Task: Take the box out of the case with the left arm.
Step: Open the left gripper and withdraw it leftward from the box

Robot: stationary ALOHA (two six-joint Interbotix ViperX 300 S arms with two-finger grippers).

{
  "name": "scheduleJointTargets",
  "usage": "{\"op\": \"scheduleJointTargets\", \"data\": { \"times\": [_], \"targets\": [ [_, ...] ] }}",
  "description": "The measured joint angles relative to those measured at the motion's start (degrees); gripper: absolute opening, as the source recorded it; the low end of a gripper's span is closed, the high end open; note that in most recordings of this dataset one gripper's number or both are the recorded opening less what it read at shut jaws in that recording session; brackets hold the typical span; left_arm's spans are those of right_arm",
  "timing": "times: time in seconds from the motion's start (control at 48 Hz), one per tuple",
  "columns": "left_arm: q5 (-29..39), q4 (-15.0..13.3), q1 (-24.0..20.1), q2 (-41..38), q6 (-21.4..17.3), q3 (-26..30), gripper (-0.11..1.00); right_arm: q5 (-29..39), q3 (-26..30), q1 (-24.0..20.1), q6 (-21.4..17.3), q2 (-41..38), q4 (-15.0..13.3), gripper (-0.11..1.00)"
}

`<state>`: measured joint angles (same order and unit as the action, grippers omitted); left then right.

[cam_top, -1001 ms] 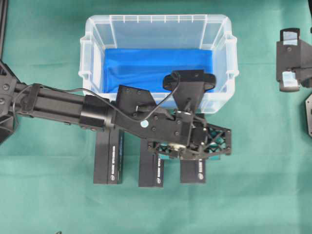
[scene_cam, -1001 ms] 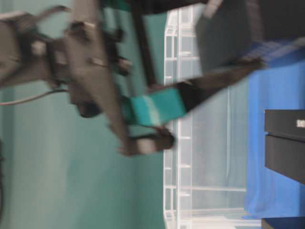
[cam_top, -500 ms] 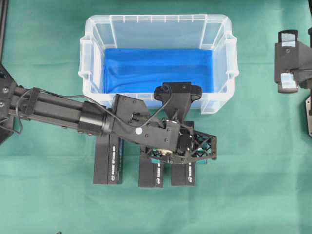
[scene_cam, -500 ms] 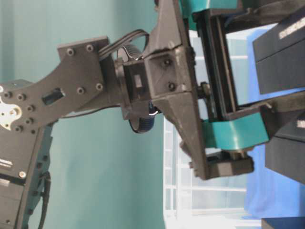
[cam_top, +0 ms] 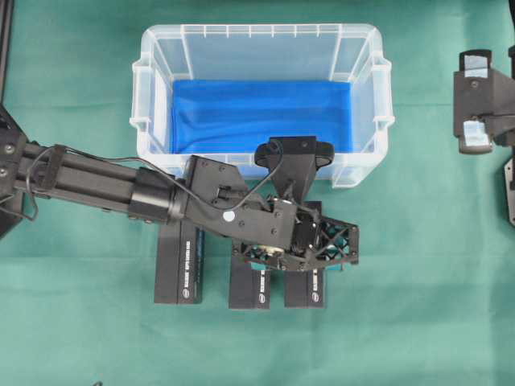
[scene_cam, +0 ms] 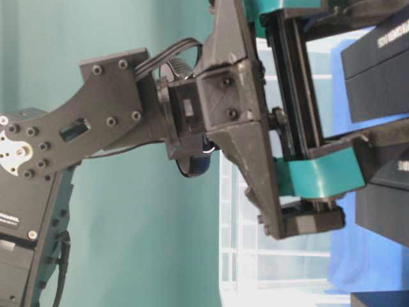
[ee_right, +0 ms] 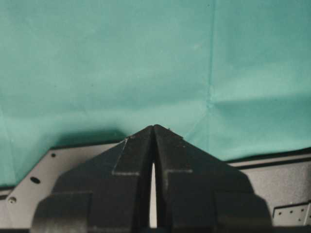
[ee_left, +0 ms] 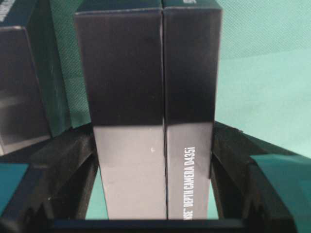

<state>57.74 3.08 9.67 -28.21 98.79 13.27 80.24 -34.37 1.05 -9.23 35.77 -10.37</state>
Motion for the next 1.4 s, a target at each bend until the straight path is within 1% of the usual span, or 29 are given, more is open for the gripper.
{"op": "scheduleJointTargets", "data": {
  "times": [0.063,0.083,0.188,0.229,0.25,0.375,0.75,0.959,1.126,1.397],
  "targets": [
    [0.1,0.0,0.1,0.0,0.0,0.0,0.60,0.0,0.1,0.0,0.1,0.0,0.0,0.00],
    [0.0,0.0,0.1,0.0,0.0,0.1,0.62,0.0,0.0,0.0,0.1,0.0,0.0,0.00],
    [0.0,-0.1,0.1,0.2,0.1,0.1,0.87,0.0,0.0,0.0,0.1,0.0,0.1,0.00],
    [-0.1,-0.1,0.1,0.5,-0.1,0.2,0.94,0.0,0.1,0.0,0.1,0.0,0.0,0.00],
    [-0.1,-0.1,0.1,0.7,0.0,0.3,0.94,0.0,0.0,0.0,0.1,0.0,0.1,0.00],
    [-0.1,-0.1,0.1,1.3,-0.2,0.4,0.91,0.0,0.0,0.0,0.1,-0.1,0.1,0.00],
    [0.2,-0.1,0.1,1.5,-0.2,0.4,0.91,0.0,0.0,0.0,0.1,0.0,0.0,0.00],
    [2.2,-0.2,-0.2,4.1,-0.2,0.7,0.90,0.0,0.0,0.0,0.1,0.0,0.0,0.00],
    [5.0,-0.2,-0.3,5.9,-0.3,2.8,0.90,0.0,0.1,0.0,0.1,0.0,0.0,0.00],
    [7.3,-0.2,-0.3,6.1,-0.3,8.3,0.90,0.0,0.0,0.0,0.1,0.0,0.0,0.00]
  ]
}}
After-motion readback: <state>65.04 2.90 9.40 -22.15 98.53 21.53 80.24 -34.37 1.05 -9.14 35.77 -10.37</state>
